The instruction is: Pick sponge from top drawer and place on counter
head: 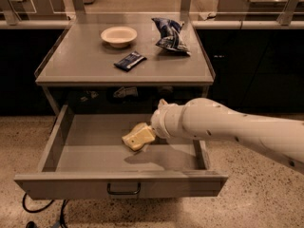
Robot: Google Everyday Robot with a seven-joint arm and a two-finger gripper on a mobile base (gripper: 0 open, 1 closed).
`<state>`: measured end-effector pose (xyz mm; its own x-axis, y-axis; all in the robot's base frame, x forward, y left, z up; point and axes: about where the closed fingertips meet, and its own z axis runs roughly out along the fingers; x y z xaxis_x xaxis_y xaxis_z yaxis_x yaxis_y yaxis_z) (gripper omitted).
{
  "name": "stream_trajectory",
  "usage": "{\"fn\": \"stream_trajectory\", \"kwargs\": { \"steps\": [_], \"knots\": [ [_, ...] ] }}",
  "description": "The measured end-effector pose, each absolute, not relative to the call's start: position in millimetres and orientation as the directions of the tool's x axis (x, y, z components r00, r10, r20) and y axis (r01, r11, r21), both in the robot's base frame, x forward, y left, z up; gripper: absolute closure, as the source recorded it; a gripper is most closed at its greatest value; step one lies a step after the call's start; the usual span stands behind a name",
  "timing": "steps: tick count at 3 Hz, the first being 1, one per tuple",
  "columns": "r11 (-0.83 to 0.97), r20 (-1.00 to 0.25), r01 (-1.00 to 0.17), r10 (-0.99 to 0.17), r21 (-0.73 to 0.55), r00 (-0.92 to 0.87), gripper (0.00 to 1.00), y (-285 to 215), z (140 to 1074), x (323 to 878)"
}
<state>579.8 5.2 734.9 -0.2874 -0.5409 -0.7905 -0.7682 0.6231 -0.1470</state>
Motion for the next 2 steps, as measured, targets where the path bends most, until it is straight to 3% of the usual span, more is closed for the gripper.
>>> {"fn": "stream_trajectory", "kwargs": {
  "steps": [2],
  "knots": [
    [0.634, -0.730, -0.761, -0.586, -0.141, -0.353, 0.00, 33.3, 665.1, 638.6]
  ]
}}
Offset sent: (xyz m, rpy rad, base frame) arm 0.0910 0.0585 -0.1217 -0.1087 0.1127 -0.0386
